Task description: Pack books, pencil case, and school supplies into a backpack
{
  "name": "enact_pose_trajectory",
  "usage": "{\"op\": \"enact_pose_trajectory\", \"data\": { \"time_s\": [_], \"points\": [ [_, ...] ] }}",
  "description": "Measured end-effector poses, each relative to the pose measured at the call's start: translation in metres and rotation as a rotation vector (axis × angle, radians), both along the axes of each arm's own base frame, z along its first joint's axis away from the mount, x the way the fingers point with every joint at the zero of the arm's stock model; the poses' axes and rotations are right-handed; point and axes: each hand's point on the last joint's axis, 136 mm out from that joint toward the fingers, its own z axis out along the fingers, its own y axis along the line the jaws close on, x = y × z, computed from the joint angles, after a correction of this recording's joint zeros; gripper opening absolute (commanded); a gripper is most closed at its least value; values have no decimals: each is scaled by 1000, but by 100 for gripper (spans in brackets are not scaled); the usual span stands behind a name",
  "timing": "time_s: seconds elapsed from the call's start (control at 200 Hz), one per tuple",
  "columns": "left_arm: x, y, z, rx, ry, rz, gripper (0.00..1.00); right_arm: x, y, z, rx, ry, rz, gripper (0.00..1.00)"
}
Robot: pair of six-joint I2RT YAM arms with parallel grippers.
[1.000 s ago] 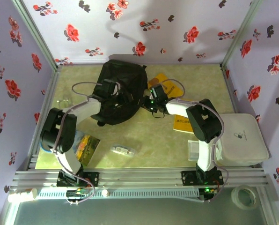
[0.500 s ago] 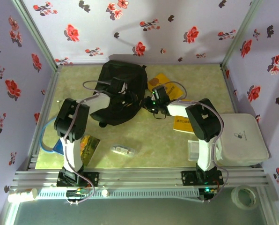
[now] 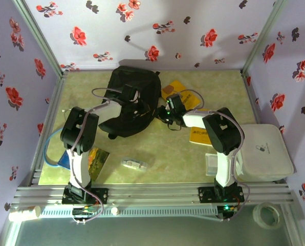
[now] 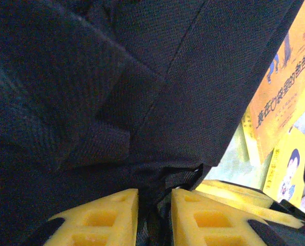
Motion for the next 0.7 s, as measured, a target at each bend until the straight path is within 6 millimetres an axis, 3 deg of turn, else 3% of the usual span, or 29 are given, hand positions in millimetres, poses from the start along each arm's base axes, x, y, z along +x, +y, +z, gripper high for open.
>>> {"op": "enact_pose_trajectory", "data": {
  "time_s": [0.49, 0.7],
  "points": [
    [-9, 2, -6, 34, 18, -34, 17, 0, -1, 0, 2, 0, -1, 24],
    [-4, -1, 3, 32, -1, -41, 17, 0, -1, 0, 2, 0, -1, 24]
  ]
}}
